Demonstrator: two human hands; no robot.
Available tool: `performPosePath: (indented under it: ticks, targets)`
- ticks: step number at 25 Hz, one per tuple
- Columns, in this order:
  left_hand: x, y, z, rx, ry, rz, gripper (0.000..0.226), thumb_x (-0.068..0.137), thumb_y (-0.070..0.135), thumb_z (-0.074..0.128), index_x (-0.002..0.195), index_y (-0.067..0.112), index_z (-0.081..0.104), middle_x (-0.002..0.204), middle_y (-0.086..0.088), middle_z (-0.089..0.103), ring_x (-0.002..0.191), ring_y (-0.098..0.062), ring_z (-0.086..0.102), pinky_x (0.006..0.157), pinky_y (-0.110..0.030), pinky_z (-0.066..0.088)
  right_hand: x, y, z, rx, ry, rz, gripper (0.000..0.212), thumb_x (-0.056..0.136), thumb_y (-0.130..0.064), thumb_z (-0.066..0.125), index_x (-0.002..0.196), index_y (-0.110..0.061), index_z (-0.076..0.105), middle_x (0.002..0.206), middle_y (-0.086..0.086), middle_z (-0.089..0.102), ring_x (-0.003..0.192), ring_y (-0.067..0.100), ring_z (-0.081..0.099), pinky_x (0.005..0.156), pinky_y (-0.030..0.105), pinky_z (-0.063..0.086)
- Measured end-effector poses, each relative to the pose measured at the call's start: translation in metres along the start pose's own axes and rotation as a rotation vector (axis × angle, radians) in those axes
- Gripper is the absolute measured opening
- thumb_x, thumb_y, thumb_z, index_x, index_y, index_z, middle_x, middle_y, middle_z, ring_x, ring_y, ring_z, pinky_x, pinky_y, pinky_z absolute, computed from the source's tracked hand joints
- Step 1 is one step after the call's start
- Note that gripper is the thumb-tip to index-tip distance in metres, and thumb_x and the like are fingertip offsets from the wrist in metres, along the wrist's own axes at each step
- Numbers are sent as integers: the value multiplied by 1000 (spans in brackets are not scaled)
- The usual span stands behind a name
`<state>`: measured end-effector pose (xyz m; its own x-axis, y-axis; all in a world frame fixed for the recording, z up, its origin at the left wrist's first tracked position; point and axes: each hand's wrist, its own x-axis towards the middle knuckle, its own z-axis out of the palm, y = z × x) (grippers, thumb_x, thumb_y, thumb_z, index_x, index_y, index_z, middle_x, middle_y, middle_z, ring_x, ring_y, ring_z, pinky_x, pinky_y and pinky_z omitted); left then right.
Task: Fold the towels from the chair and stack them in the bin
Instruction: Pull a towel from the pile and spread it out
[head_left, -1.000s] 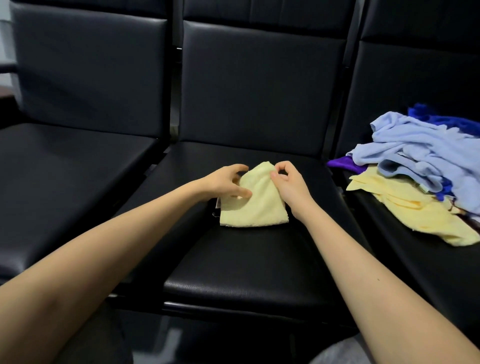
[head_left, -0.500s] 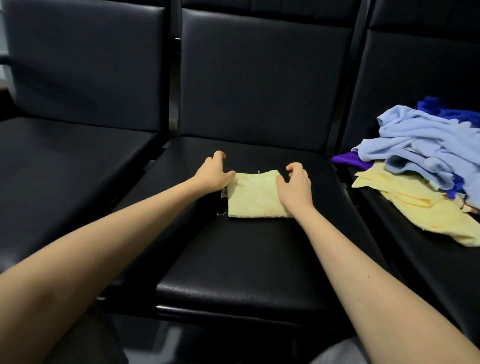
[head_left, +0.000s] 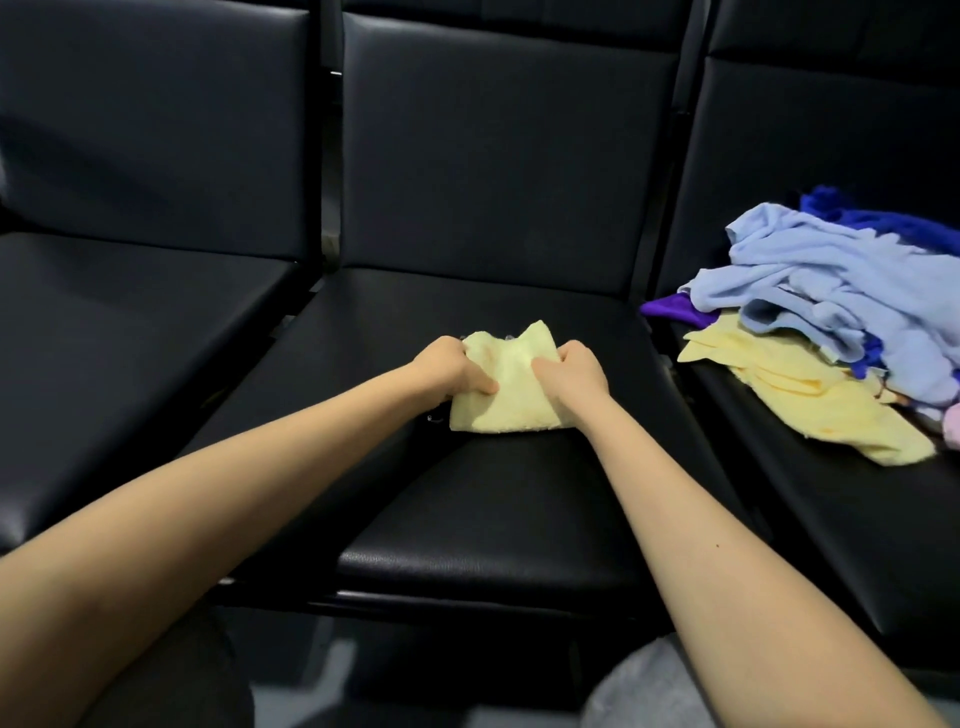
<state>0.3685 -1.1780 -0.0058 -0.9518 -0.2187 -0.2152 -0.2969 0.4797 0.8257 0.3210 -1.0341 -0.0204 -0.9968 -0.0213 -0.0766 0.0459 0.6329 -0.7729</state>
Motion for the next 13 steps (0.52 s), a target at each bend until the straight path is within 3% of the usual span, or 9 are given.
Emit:
performPosePath:
  ticks: [3, 5, 7, 9, 11, 13]
  targets:
    - [-17, 15, 9, -362, -54, -14, 32, 84, 8, 64, 116, 4, 59, 108, -9, 65, 89, -21, 62, 68, -27, 53, -19, 8, -12, 263, 128, -32, 5, 89, -15, 47, 90, -11, 43, 76, -5, 44, 80, 19, 47, 59, 29, 35]
    - [-31, 29, 22, -524, -107, -34, 29, 86, 13, 66, 112, 3, 61, 102, -10, 67, 80, -17, 65, 65, -25, 54, -32, 16, -25, 308, 222, -33, 7, 89, -16, 48, 88, -13, 42, 73, -6, 44, 78, 20, 47, 62, 29, 34]
    - [-41, 40, 34, -563, -70, -41, 21, 86, 24, 66, 99, 8, 64, 88, -3, 68, 71, -12, 64, 56, -20, 52, -41, 24, -40, 276, 281, -35, 11, 90, -19, 49, 85, -14, 41, 70, -6, 42, 74, 20, 45, 57, 30, 31]
    - [-51, 54, 50, -588, -42, -15, 17, 88, 27, 61, 96, 13, 62, 89, -1, 66, 73, -13, 62, 57, -22, 51, -51, 34, -66, 238, 318, -46, 15, 90, -24, 51, 86, -13, 42, 71, -6, 42, 73, 19, 43, 54, 29, 30]
    - [-62, 69, 71, -576, -52, 64, 13, 91, 22, 55, 100, 14, 59, 95, -2, 63, 77, -14, 61, 62, -26, 50, -60, 47, -97, 258, 374, -49, 19, 91, -28, 53, 88, -12, 43, 74, -5, 44, 78, 19, 44, 62, 30, 33]
    - [-74, 82, 96, -517, -53, 160, 5, 92, 18, 51, 90, 17, 55, 96, -4, 61, 81, -17, 59, 68, -29, 49, -70, 62, -123, 279, 408, -53, 21, 92, -30, 53, 92, -11, 43, 80, -4, 47, 83, 19, 45, 71, 27, 33]
